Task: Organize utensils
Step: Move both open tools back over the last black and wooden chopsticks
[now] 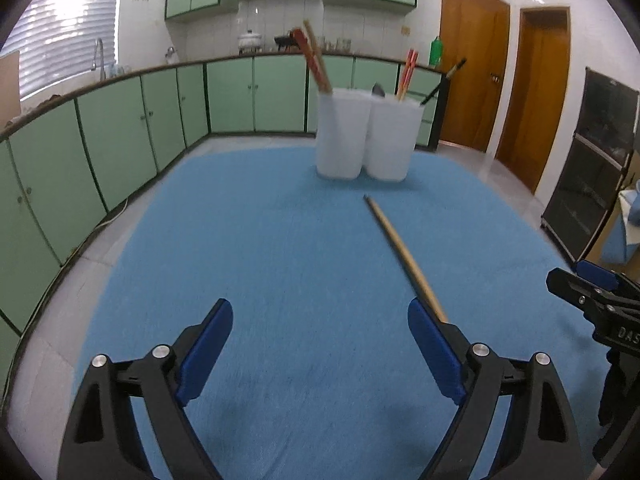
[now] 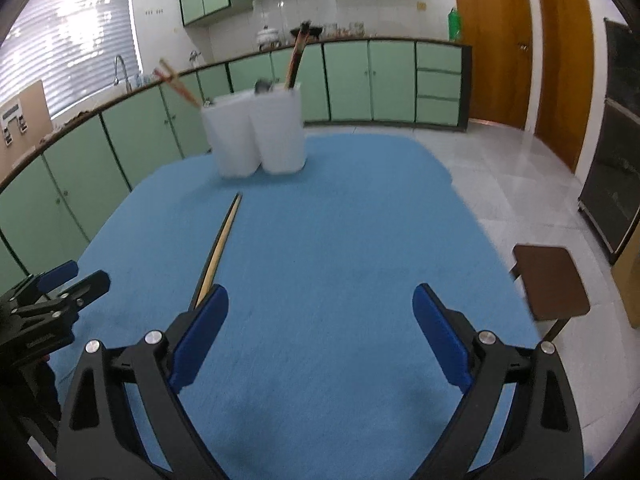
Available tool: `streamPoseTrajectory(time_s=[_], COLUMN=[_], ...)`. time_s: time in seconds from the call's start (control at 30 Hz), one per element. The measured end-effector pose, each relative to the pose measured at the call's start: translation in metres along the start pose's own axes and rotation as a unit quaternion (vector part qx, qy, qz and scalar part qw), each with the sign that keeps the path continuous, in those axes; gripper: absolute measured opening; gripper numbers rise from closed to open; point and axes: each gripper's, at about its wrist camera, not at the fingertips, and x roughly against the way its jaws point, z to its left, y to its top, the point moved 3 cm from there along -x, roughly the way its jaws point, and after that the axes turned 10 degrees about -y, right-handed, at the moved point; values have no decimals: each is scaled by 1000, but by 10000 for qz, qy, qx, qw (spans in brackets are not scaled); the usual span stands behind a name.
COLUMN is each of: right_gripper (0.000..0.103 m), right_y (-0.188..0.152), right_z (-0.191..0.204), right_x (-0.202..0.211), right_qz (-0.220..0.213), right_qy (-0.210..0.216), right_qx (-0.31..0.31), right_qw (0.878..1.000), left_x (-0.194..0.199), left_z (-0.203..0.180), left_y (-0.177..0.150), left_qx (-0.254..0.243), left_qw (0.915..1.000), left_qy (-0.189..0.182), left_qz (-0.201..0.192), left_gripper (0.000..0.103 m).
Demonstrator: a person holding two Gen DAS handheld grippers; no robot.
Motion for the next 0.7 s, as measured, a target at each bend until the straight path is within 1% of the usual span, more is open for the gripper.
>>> streamPoseTrajectory(time_s=[0.2, 0.4, 0.7], right_gripper=[91, 90, 90], right_y=[-16, -26, -35], right_z=[24, 47, 63], right_x=[-5, -8, -15], right_qz=[326, 554, 707], right_qy=[138, 159, 32], right_qx=[218, 648, 953], right_qw=[9991, 9962, 9929], left_x=[-5, -4, -4], left_z=[8, 13, 12], left_y=[-12, -19, -22], left_qx=[49, 119, 156], left_qw=[9993, 9988, 9987], left_qy=[153, 195, 145], left_qz=[335, 425, 459], left_gripper=[88, 88, 88])
